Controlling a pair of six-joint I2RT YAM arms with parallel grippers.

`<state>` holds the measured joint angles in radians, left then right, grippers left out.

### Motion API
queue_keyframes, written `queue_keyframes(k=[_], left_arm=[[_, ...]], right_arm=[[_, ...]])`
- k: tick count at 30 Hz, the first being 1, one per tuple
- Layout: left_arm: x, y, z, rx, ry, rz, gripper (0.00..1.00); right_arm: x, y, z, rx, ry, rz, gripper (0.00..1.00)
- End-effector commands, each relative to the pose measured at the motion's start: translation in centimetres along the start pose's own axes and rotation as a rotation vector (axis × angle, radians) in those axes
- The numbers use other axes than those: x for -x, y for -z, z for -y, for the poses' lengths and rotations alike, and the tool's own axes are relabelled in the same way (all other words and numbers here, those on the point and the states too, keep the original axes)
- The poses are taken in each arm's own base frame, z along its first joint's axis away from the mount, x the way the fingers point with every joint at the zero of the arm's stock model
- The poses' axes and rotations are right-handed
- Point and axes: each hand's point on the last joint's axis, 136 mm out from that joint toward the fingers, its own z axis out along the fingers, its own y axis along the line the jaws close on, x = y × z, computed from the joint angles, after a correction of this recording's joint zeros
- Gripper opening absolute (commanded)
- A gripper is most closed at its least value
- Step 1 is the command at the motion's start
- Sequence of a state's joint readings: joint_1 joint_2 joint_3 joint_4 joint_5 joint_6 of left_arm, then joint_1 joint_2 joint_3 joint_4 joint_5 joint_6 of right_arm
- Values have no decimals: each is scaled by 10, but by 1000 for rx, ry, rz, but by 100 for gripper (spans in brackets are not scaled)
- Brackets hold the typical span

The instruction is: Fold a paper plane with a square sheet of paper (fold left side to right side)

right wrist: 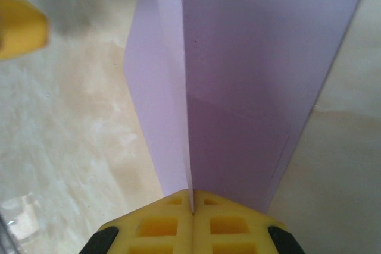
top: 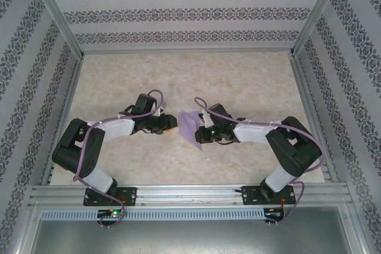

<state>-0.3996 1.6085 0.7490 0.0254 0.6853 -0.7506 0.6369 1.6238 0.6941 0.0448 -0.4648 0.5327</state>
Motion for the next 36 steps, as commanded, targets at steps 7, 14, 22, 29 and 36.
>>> queue_keyframes(k=[7, 14, 22, 29, 36], left_arm=[[9, -33, 30, -27, -49, -16, 43], [13, -49, 25, 16, -39, -25, 43], [16, -57, 13, 70, -26, -26, 43], [16, -63, -3, 138, -15, -39, 44], [12, -66, -21, 206, -7, -50, 44]], right_arm=[[-3, -7, -3, 90, -31, -18, 0], [-3, -9, 1, 88, -38, -20, 0], [-7, -12, 2, 99, -49, -33, 0], [-8, -14, 6, 107, -64, -41, 0], [-5, -11, 1, 129, -65, -33, 8]])
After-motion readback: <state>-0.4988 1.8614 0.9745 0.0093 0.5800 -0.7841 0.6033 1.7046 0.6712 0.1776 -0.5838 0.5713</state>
